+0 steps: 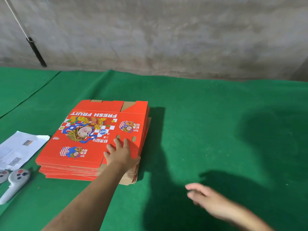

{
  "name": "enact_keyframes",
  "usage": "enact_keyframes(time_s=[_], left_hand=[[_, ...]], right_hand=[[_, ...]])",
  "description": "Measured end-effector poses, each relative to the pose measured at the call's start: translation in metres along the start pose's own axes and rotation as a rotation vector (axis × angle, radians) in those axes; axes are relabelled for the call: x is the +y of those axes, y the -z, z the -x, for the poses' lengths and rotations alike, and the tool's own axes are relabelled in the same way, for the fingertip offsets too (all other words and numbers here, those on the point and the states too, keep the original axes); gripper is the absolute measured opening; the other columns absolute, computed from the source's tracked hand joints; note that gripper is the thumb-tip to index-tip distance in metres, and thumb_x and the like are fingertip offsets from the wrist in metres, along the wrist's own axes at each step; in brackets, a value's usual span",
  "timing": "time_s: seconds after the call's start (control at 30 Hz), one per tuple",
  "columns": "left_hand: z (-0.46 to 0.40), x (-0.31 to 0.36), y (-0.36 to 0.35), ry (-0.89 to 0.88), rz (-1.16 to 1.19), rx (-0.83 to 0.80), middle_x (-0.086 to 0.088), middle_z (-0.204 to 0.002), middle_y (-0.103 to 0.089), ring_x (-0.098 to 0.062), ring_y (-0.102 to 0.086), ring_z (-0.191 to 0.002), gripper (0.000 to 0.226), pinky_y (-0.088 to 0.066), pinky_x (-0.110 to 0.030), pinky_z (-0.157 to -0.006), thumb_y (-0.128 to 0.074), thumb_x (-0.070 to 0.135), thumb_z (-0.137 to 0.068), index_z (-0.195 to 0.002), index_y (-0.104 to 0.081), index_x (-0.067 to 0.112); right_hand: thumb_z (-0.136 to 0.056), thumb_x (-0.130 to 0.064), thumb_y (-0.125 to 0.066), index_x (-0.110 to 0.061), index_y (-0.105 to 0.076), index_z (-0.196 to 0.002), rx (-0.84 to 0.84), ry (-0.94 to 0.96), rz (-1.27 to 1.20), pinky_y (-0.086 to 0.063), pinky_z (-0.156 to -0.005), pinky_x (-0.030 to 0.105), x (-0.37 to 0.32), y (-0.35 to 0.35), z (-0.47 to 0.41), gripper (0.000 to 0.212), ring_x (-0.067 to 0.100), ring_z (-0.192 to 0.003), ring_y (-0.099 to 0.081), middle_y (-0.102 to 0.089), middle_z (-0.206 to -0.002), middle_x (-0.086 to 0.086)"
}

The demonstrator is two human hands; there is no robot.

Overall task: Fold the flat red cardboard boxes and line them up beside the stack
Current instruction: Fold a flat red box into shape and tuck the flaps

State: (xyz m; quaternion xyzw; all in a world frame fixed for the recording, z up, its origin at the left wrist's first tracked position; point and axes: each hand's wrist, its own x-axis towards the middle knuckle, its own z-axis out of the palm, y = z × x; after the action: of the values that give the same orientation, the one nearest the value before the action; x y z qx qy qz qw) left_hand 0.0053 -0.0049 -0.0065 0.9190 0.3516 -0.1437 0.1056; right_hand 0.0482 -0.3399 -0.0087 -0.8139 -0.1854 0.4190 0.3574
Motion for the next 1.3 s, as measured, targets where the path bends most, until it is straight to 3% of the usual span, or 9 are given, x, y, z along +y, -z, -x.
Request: enact_keyframes(time_s=[0.37,0.5,0.7,0.77,0.87,0.97,1.07,1.17,1.3], left_hand=[[0.141,0.081,-0.011,-0.464,0.011,0.141,-0.002,-0.166,-0.025,-0.038,-0.039,-0.145,0.081,-0.04,-0.047,-0.117,-0.043,0.059,-0.087,-0.16,-0.024,0.029],[0.163,0.069,0.004,-0.69,0.498,0.175,0.05,-0.137,-0.047,0.028,-0.047,-0.121,0.062,-0.039,0.003,-0.094,-0.052,0.064,-0.083,-0.144,-0.039,0.068],[0.054,-0.009,0.049,-0.215,0.898,0.641,0.0,-0.15,-0.057,-0.014,-0.052,-0.138,0.086,-0.038,-0.038,-0.119,-0.051,0.066,-0.087,-0.155,-0.045,0.014],[0.035,-0.012,0.055,-0.156,1.281,0.346,0.012,-0.123,-0.074,-0.004,-0.068,-0.111,0.093,-0.055,-0.023,-0.095,-0.052,0.084,-0.08,-0.148,-0.057,0.021],[0.016,-0.004,0.038,-0.225,1.559,-0.117,-0.005,-0.099,-0.079,-0.028,-0.074,-0.089,0.081,-0.061,-0.052,-0.081,-0.051,0.097,-0.076,-0.115,-0.079,0.031],[0.008,0.004,0.006,-0.209,1.578,-0.154,-0.019,-0.111,-0.077,-0.04,-0.072,-0.1,0.087,-0.052,-0.068,-0.094,-0.048,0.098,-0.076,-0.119,-0.077,0.028],[0.014,0.026,-0.008,-0.222,1.466,0.005,0.005,-0.071,-0.074,-0.011,-0.069,-0.057,0.056,-0.053,-0.033,-0.064,-0.047,0.082,-0.092,-0.089,-0.08,0.037],[0.03,0.058,-0.015,-0.526,1.464,-0.064,-0.006,-0.138,-0.068,-0.028,-0.066,-0.127,0.045,-0.054,-0.048,-0.1,-0.058,0.042,-0.101,-0.145,-0.055,0.031],[0.036,0.064,-0.012,-0.667,1.251,0.133,-0.007,-0.154,-0.047,-0.031,-0.05,-0.142,0.096,-0.047,-0.049,-0.112,-0.083,0.058,-0.08,-0.158,-0.033,0.033]], right_hand=[[-0.101,-0.039,-0.06,-0.023,-0.063,-0.127,0.162,0.012,-0.929,-0.053,-0.091,0.041,-0.086,-0.005,-0.058,0.031,0.026,-0.102,-0.071,-0.076,-0.117,0.008],[-0.096,-0.023,-0.066,-0.018,-0.069,-0.121,0.302,0.087,-1.054,-0.059,-0.065,0.035,-0.063,0.019,-0.045,0.026,0.027,-0.08,-0.076,-0.078,-0.105,0.013],[-0.088,-0.02,-0.063,0.004,-0.054,-0.137,0.288,0.11,-1.105,-0.044,-0.1,0.066,0.017,0.092,0.002,0.056,0.05,-0.112,-0.056,-0.057,-0.126,0.036],[-0.088,-0.022,-0.061,-0.001,-0.065,-0.129,0.289,0.145,-1.104,-0.053,-0.091,0.062,0.027,0.109,0.013,0.046,0.048,-0.107,-0.066,-0.062,-0.126,0.033],[-0.091,-0.037,-0.068,-0.025,-0.071,-0.128,0.529,0.204,-0.809,-0.053,-0.099,0.049,0.019,0.116,0.018,0.039,0.024,-0.115,-0.07,-0.072,-0.128,0.005],[-0.084,-0.046,-0.072,-0.046,-0.049,-0.134,0.788,0.203,-0.51,-0.047,-0.091,0.031,0.012,0.121,0.016,0.056,-0.004,-0.108,-0.063,-0.067,-0.121,-0.026],[-0.108,-0.022,-0.048,-0.045,-0.065,-0.126,0.778,0.206,-0.675,-0.049,-0.082,0.019,0.0,0.125,0.0,0.034,0.0,-0.098,-0.068,-0.074,-0.114,-0.018],[-0.108,-0.056,-0.026,-0.028,-0.064,-0.135,0.424,0.197,-0.864,-0.053,-0.098,0.052,-0.01,0.114,0.002,0.055,0.032,-0.12,-0.067,-0.069,-0.133,0.01],[-0.097,-0.073,-0.041,-0.045,-0.073,-0.105,0.537,0.191,-0.805,-0.057,-0.091,0.048,-0.012,0.107,0.013,0.043,0.023,-0.107,-0.074,-0.076,-0.118,0.0]])
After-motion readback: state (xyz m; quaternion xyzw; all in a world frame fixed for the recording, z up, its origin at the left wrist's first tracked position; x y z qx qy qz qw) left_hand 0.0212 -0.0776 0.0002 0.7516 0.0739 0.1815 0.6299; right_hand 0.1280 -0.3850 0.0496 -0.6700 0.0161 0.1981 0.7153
